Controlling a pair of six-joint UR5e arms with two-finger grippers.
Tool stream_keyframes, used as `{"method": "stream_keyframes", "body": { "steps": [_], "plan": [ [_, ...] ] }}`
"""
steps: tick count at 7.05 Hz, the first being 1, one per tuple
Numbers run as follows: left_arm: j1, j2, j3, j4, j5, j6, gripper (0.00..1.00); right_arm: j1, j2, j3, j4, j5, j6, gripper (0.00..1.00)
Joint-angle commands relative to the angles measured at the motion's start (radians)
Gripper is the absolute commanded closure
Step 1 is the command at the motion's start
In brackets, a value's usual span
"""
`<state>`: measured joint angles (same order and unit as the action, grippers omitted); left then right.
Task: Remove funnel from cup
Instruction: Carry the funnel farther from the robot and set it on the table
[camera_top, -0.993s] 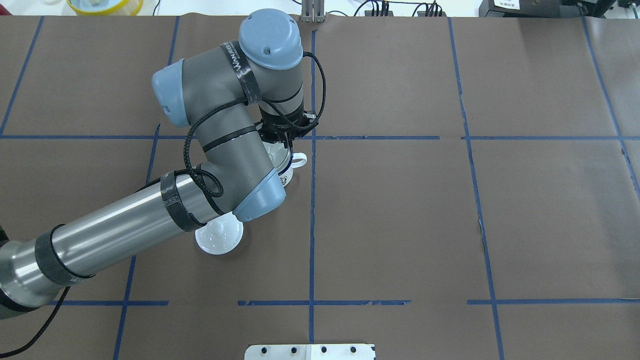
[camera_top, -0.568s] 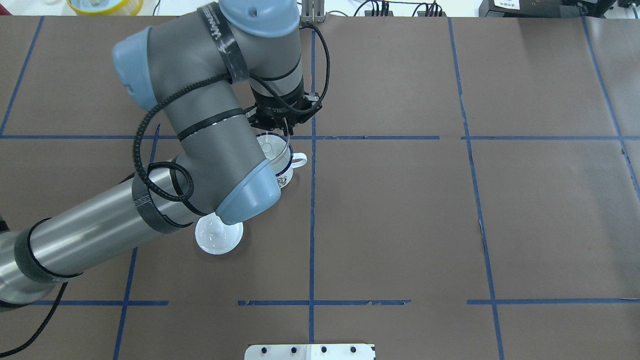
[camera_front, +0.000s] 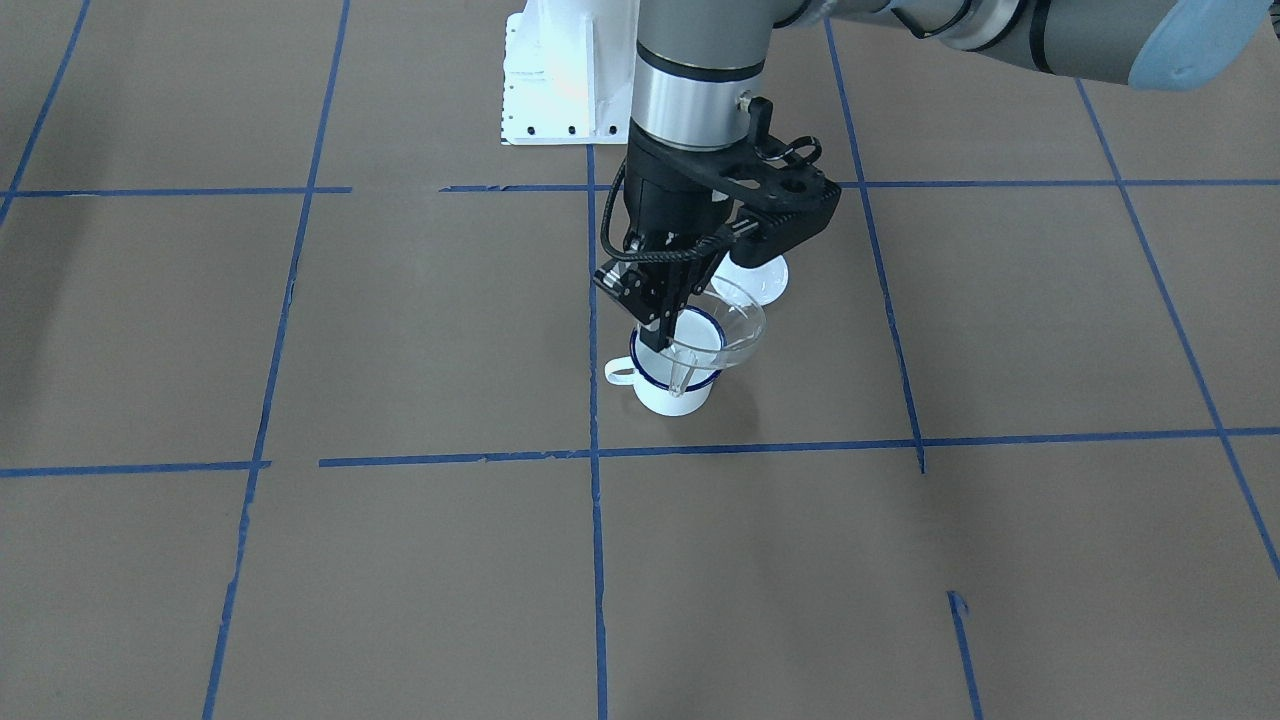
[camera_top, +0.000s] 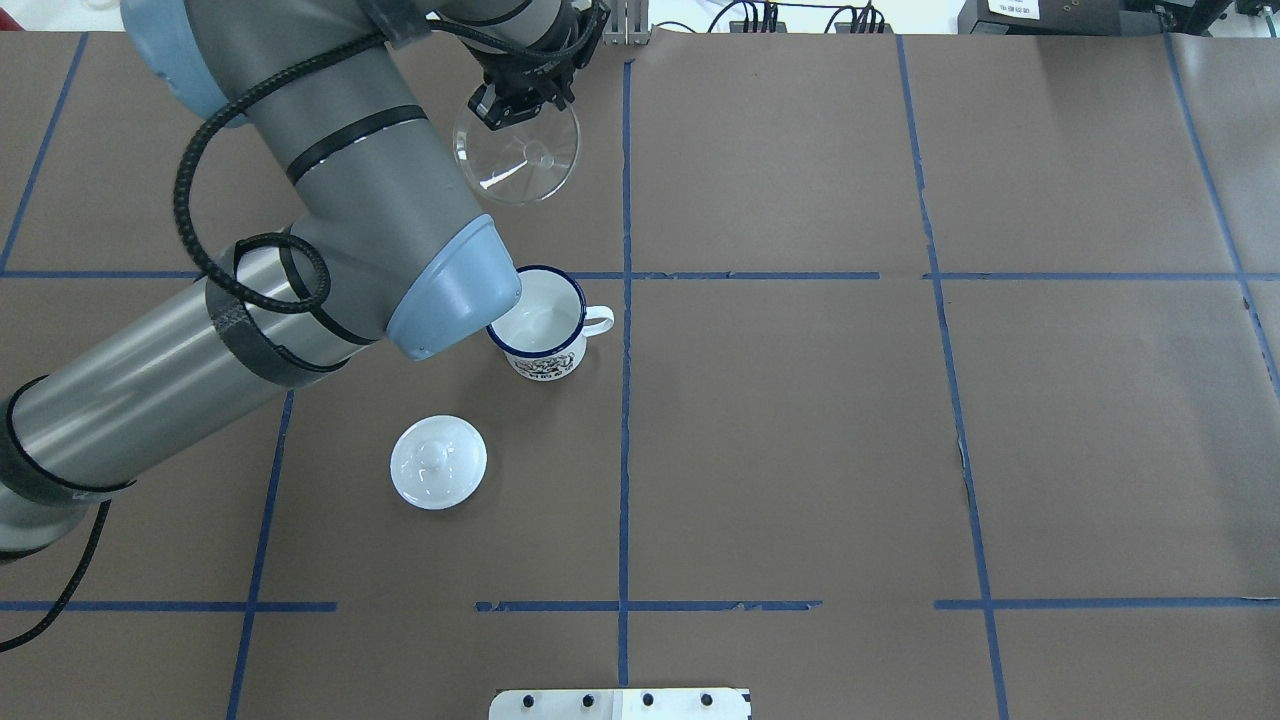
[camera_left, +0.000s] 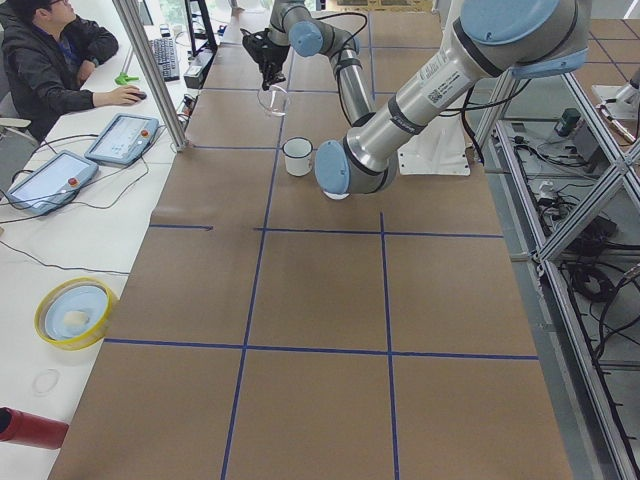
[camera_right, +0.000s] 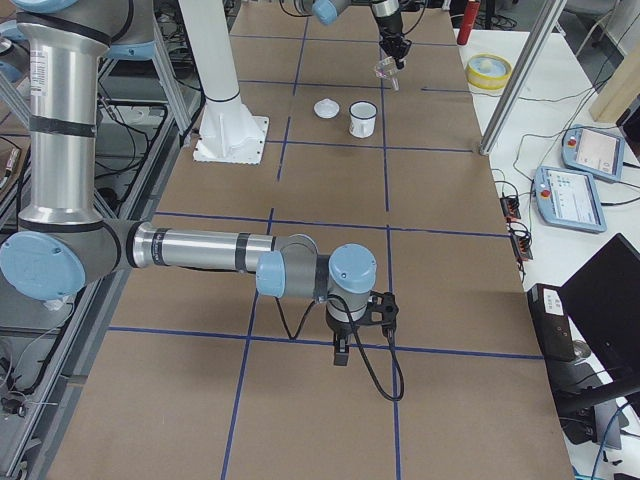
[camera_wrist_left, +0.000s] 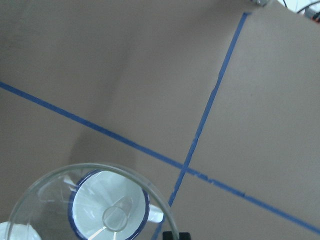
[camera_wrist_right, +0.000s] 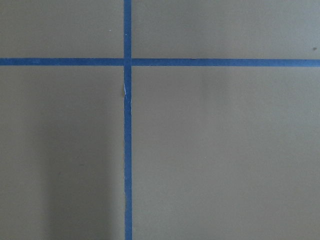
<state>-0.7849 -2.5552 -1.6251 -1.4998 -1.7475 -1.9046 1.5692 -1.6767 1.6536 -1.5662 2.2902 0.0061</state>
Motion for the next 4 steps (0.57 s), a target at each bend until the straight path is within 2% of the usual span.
{"method": "stream_keyframes", "body": {
  "steps": [1, 3, 4],
  "plan": [
    [-0.011, 0.019, 0.213, -0.330, 0.174, -0.242, 1.00, 0.000, 0.000, 0.000, 0.000, 0.000, 0.000, 0.00],
    [-0.013, 0.090, 0.356, -0.579, 0.313, -0.292, 1.00, 0.000, 0.000, 0.000, 0.000, 0.000, 0.000, 0.00],
    [-0.011, 0.139, 0.393, -0.671, 0.334, -0.291, 1.00, 0.000, 0.000, 0.000, 0.000, 0.000, 0.000, 0.00]
  ]
}}
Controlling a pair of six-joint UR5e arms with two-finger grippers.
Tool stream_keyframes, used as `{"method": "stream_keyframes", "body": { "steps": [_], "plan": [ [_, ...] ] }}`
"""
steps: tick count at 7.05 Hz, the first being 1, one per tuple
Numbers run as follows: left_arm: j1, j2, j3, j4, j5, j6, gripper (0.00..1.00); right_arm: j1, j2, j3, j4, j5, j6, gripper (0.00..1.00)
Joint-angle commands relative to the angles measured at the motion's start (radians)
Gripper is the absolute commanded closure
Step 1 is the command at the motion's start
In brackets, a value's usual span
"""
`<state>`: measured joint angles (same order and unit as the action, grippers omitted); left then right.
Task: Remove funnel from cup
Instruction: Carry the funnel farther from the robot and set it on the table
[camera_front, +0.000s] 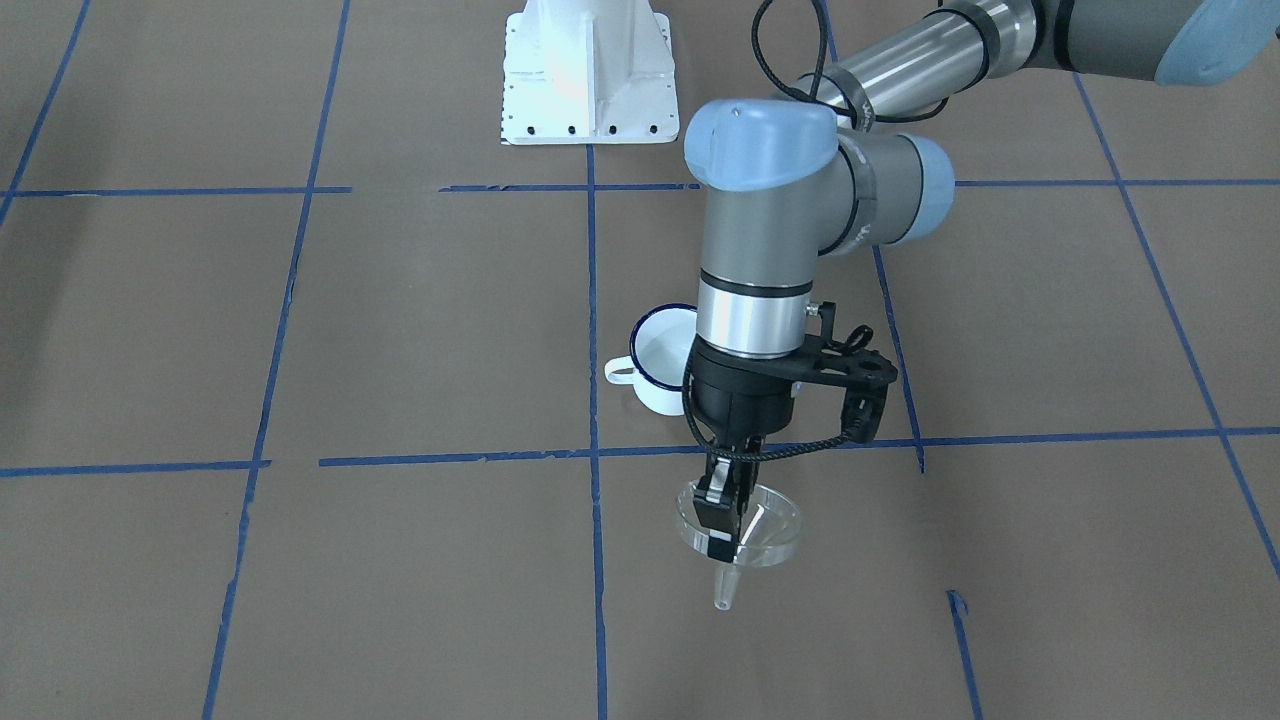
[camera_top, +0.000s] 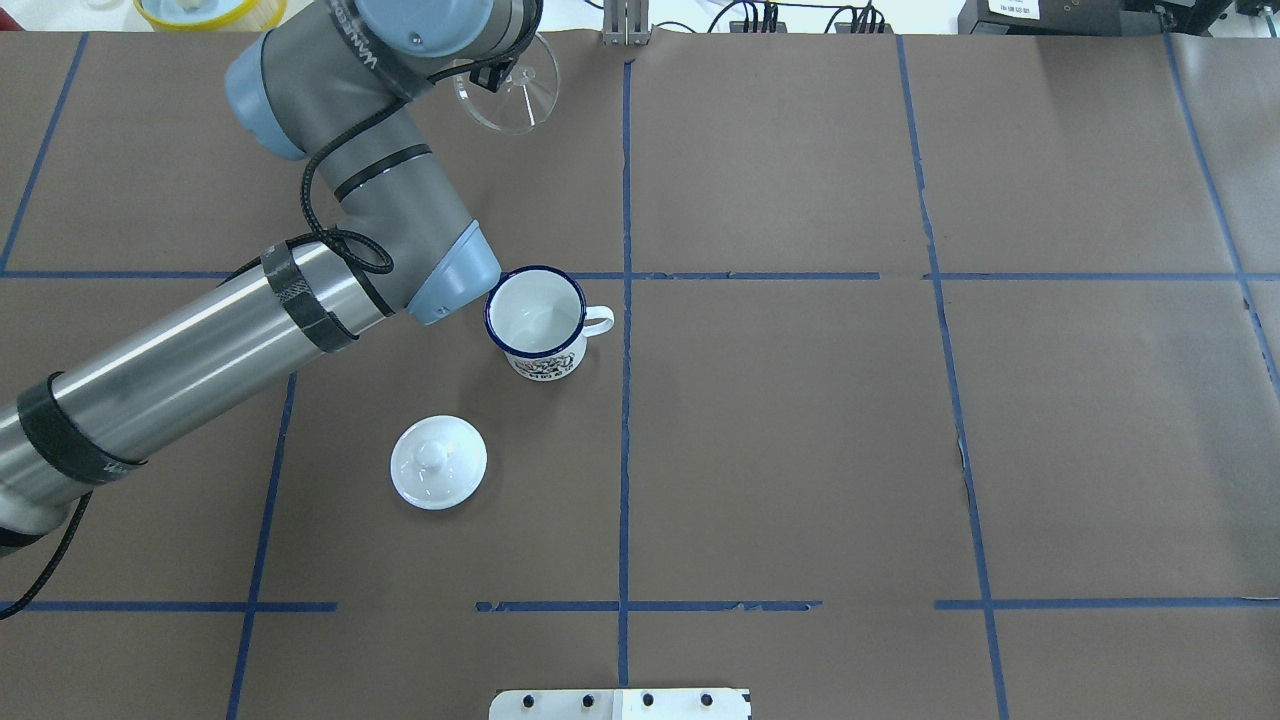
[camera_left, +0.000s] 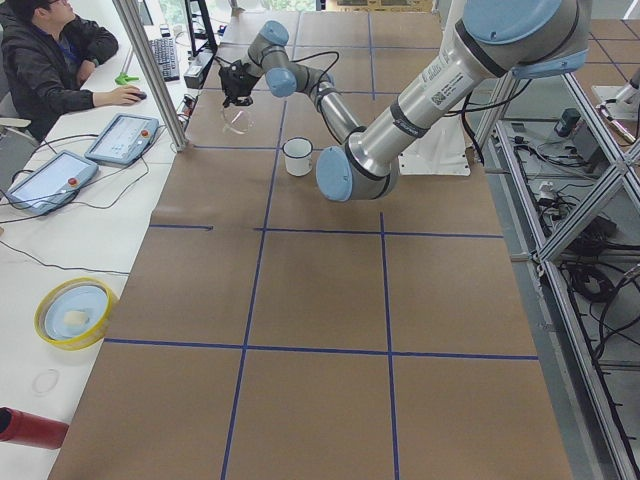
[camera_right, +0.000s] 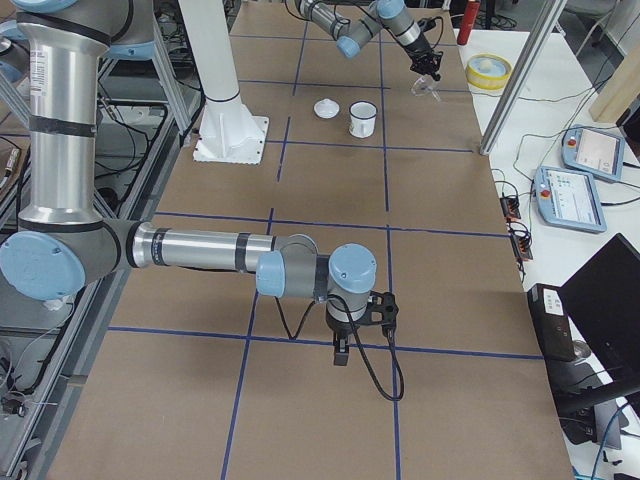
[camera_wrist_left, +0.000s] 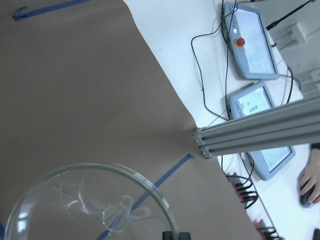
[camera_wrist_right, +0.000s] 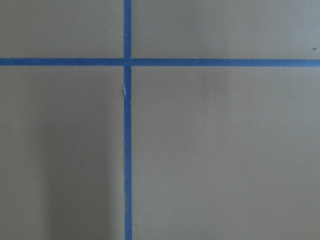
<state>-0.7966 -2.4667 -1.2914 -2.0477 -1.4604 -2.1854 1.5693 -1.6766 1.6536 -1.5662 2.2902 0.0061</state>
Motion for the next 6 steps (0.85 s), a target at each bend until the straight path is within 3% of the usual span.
{"method": "stream_keyframes", "body": {
  "steps": [1, 2, 6],
  "plan": [
    [0.011, 0.102, 0.069, -0.211, 0.049, -0.010, 1.00, 0.000, 0.000, 0.000, 0.000, 0.000, 0.000, 0.00],
    [0.031, 0.132, 0.078, -0.291, 0.055, -0.010, 1.00, 0.000, 0.000, 0.000, 0.000, 0.000, 0.000, 0.00],
    [0.099, 0.175, 0.109, -0.390, 0.166, -0.023, 1.00, 0.000, 0.000, 0.000, 0.000, 0.000, 0.000, 0.00]
  ]
}}
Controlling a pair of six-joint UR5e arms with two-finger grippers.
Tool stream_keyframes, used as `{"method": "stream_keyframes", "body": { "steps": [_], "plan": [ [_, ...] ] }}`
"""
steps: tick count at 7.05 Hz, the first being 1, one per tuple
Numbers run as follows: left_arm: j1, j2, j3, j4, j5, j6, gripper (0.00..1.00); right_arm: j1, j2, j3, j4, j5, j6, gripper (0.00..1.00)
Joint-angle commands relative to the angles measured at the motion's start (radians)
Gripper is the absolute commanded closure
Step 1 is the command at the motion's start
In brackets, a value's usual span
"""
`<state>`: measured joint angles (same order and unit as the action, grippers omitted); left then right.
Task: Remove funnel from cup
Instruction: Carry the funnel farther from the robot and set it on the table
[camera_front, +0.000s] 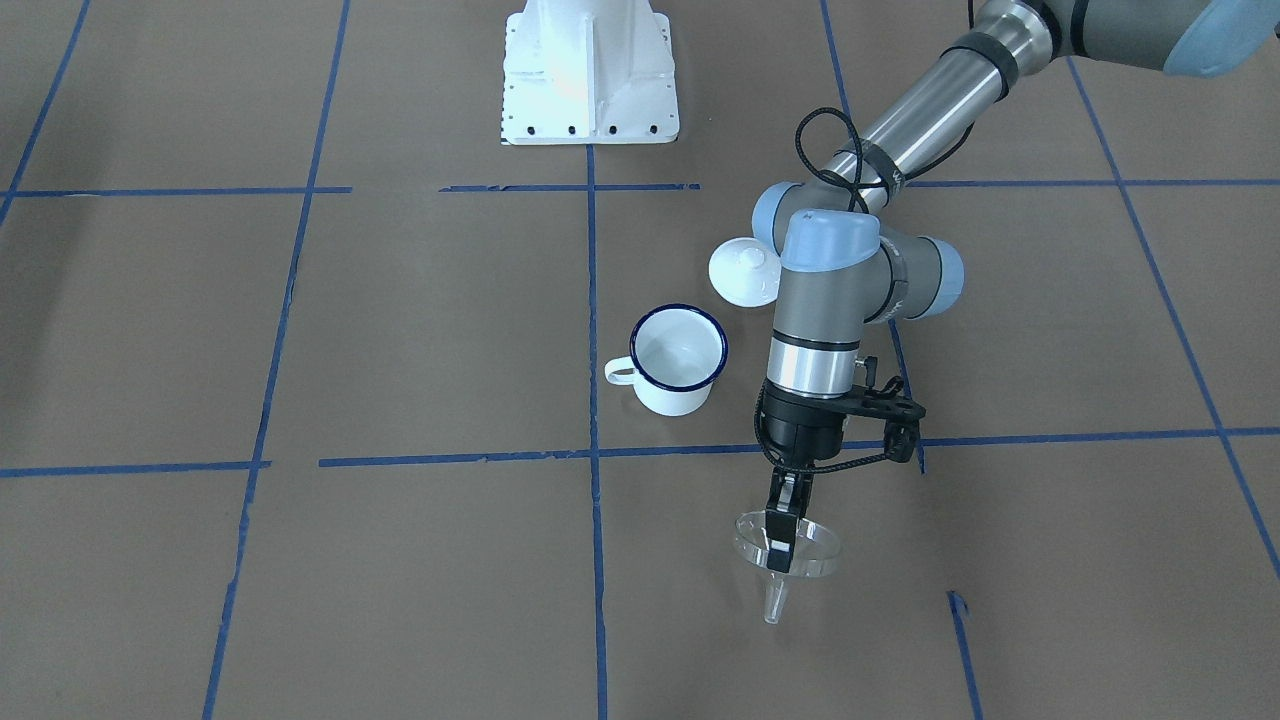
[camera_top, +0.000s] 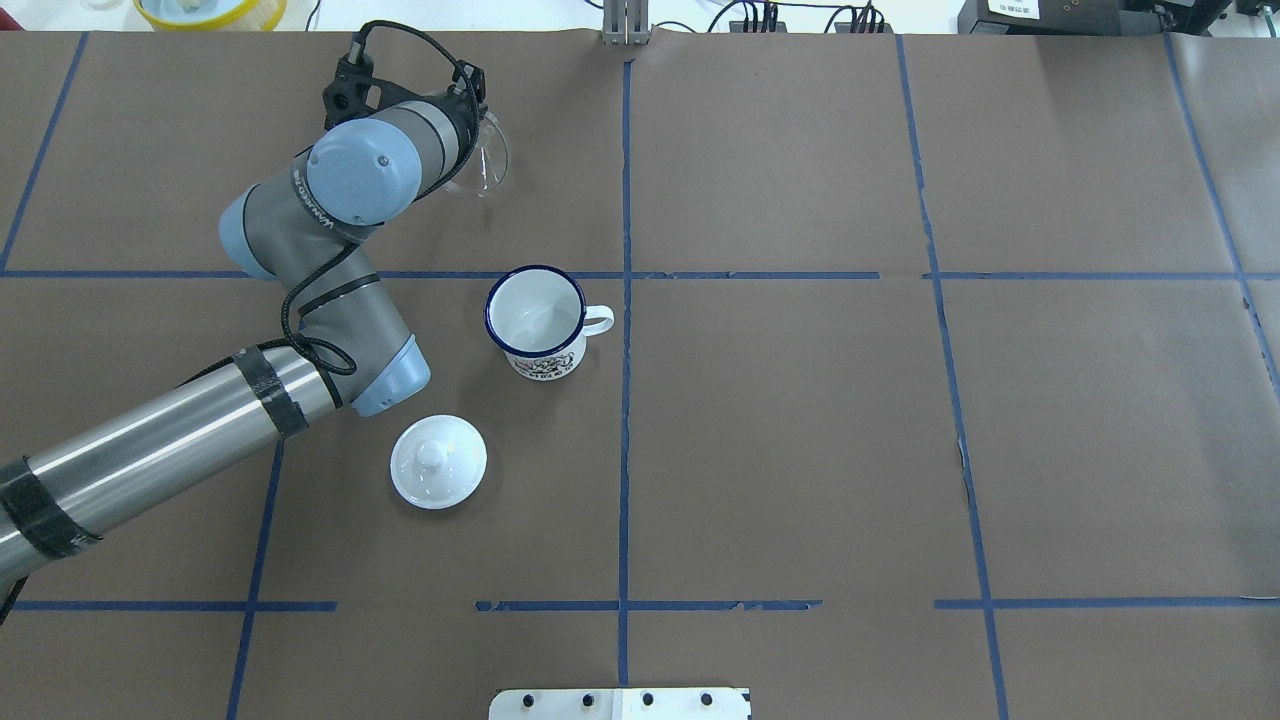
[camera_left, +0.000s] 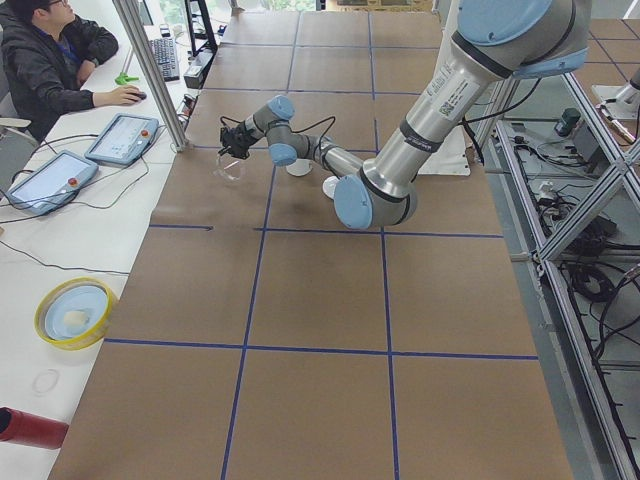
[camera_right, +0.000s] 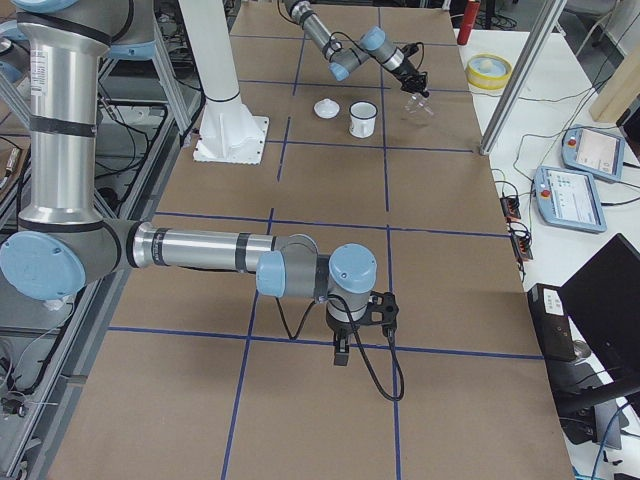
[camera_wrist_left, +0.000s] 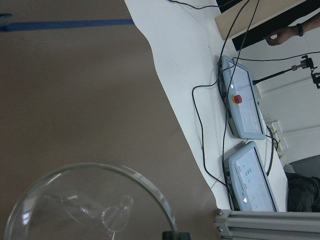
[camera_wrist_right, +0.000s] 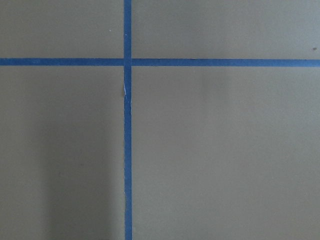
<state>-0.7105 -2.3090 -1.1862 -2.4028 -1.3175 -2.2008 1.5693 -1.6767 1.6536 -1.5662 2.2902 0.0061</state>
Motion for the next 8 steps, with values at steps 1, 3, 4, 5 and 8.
{"method": "stream_keyframes", "body": {
  "steps": [1, 3, 4, 5, 8],
  "plan": [
    [0.014, 0.017, 0.003, -0.036, 0.024, -0.008, 0.88, 0.000, 0.000, 0.000, 0.000, 0.000, 0.000, 0.00],
    [0.028, 0.019, 0.004, -0.036, 0.043, -0.004, 0.62, 0.000, 0.000, 0.000, 0.000, 0.000, 0.000, 0.00],
    [0.029, 0.020, 0.003, -0.036, 0.044, 0.009, 0.49, 0.000, 0.000, 0.000, 0.000, 0.000, 0.000, 0.00],
    [0.028, 0.019, -0.006, -0.036, 0.041, 0.044, 0.00, 0.000, 0.000, 0.000, 0.000, 0.000, 0.000, 0.00],
    [-0.042, 0.049, -0.277, 0.245, -0.276, 0.380, 0.00, 0.000, 0.000, 0.000, 0.000, 0.000, 0.000, 0.00]
  ]
}}
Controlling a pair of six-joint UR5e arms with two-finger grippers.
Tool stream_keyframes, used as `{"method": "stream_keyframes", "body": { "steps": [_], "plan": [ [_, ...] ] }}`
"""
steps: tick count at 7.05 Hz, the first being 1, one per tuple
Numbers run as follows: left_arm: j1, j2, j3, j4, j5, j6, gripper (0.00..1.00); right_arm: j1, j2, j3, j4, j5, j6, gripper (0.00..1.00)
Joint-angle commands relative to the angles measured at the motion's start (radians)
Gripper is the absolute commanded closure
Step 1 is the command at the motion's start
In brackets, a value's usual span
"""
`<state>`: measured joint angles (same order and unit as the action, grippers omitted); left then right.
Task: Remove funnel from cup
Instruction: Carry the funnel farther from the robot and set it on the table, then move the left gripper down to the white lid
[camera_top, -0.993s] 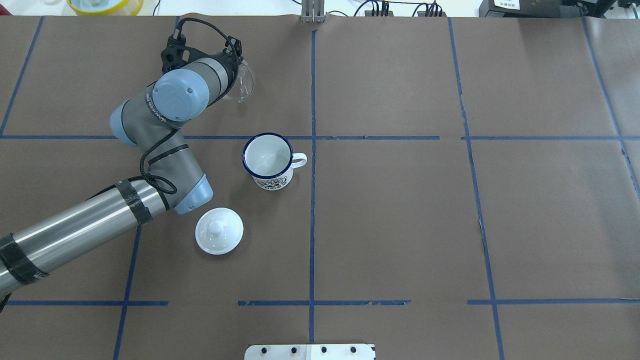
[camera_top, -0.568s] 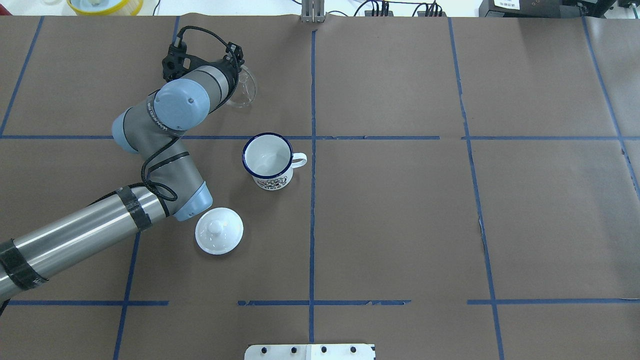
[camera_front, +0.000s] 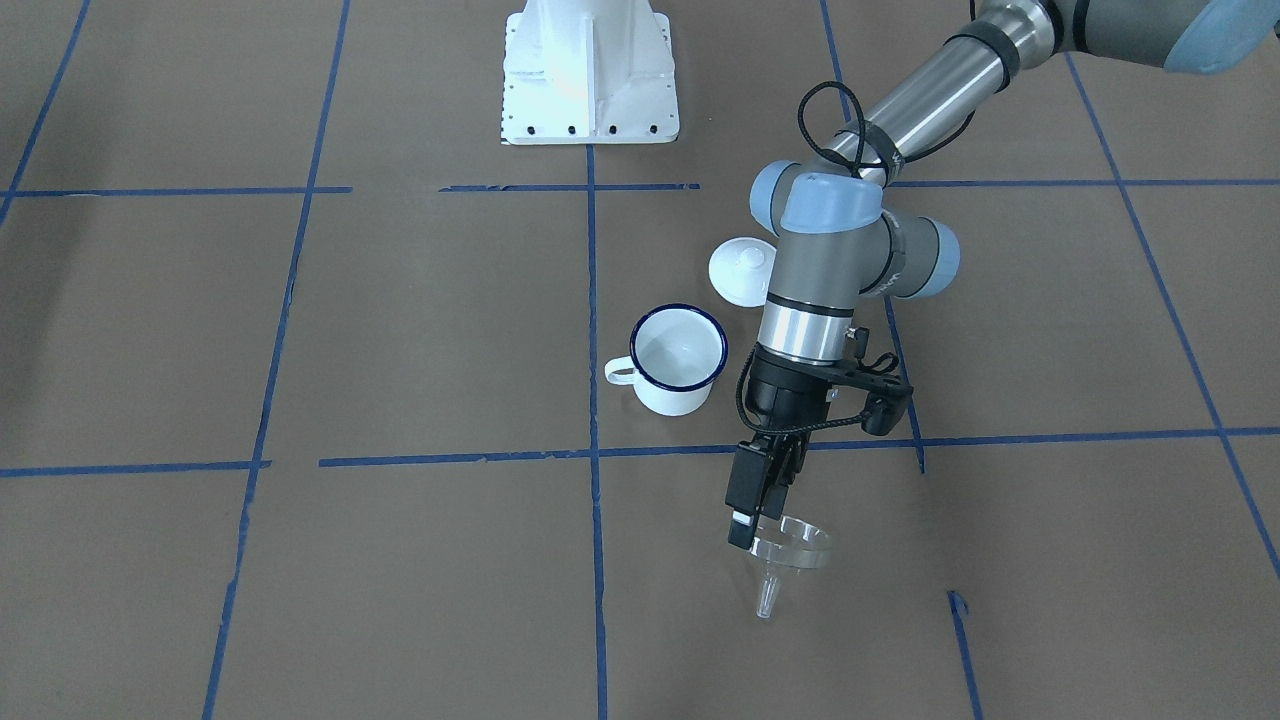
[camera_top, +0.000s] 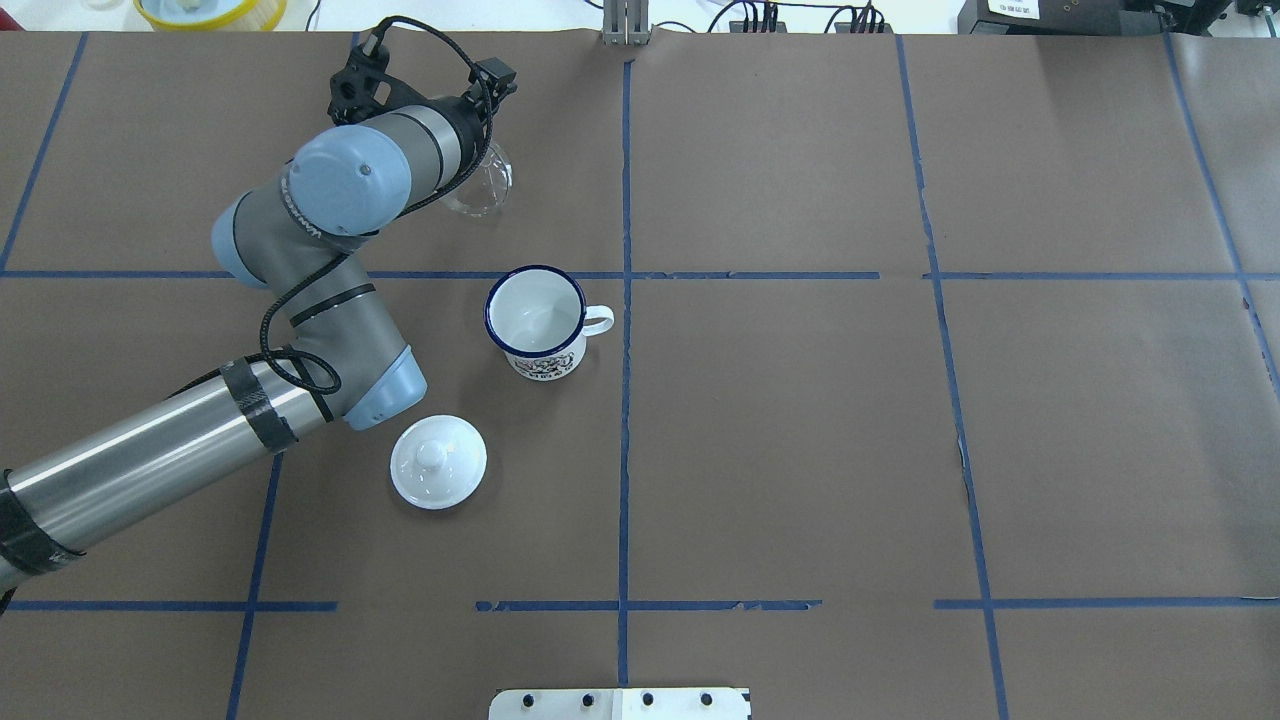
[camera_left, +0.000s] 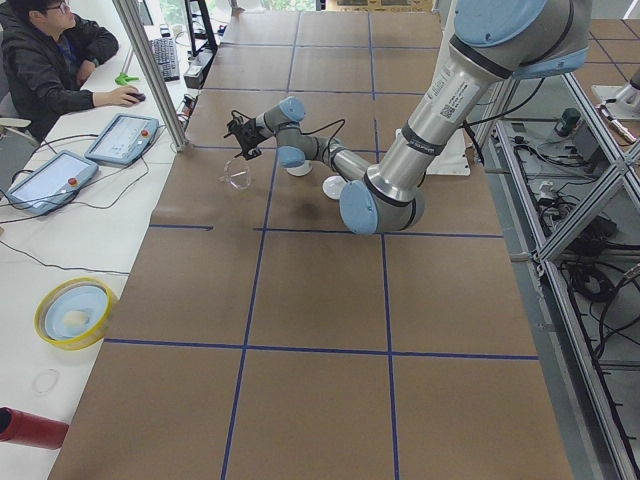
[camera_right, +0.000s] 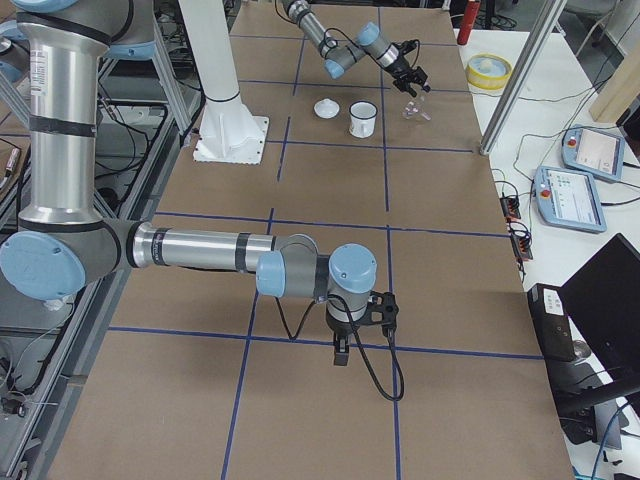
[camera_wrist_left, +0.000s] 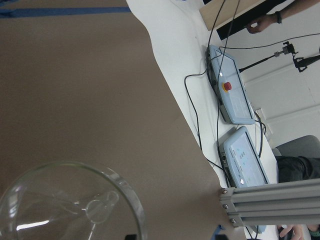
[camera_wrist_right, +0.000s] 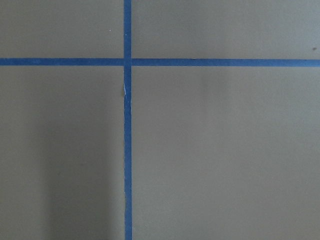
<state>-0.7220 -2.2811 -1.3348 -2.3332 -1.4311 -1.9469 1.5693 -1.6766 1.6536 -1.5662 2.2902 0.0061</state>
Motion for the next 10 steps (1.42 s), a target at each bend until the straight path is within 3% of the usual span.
{"method": "stream_keyframes", "body": {
  "steps": [1, 2, 3, 4, 6, 7, 9, 10],
  "plan": [
    [-0.043, 0.079, -0.328, 0.403, -0.257, 0.272, 0.00, 0.000, 0.000, 0.000, 0.000, 0.000, 0.000, 0.00],
    [-0.045, 0.113, -0.510, 0.634, -0.319, 0.404, 0.00, 0.000, 0.000, 0.000, 0.000, 0.000, 0.000, 0.00],
    [-0.045, 0.114, -0.594, 0.817, -0.362, 0.516, 0.00, 0.000, 0.000, 0.000, 0.000, 0.000, 0.000, 0.00],
    [-0.047, 0.153, -0.621, 0.845, -0.377, 0.563, 0.00, 0.000, 0.000, 0.000, 0.000, 0.000, 0.000, 0.00],
    [0.052, 0.218, -0.646, 0.821, -0.487, 0.555, 0.00, 0.000, 0.000, 0.000, 0.000, 0.000, 0.000, 0.00],
    [0.102, 0.244, -0.643, 0.792, -0.482, 0.471, 0.00, 0.000, 0.000, 0.000, 0.000, 0.000, 0.000, 0.00],
    [0.183, 0.320, -0.585, 0.630, -0.433, 0.468, 0.00, 0.000, 0.000, 0.000, 0.000, 0.000, 0.000, 0.00],
    [0.223, 0.328, -0.549, 0.614, -0.431, 0.468, 0.00, 0.000, 0.000, 0.000, 0.000, 0.000, 0.000, 0.00]
  ]
}}
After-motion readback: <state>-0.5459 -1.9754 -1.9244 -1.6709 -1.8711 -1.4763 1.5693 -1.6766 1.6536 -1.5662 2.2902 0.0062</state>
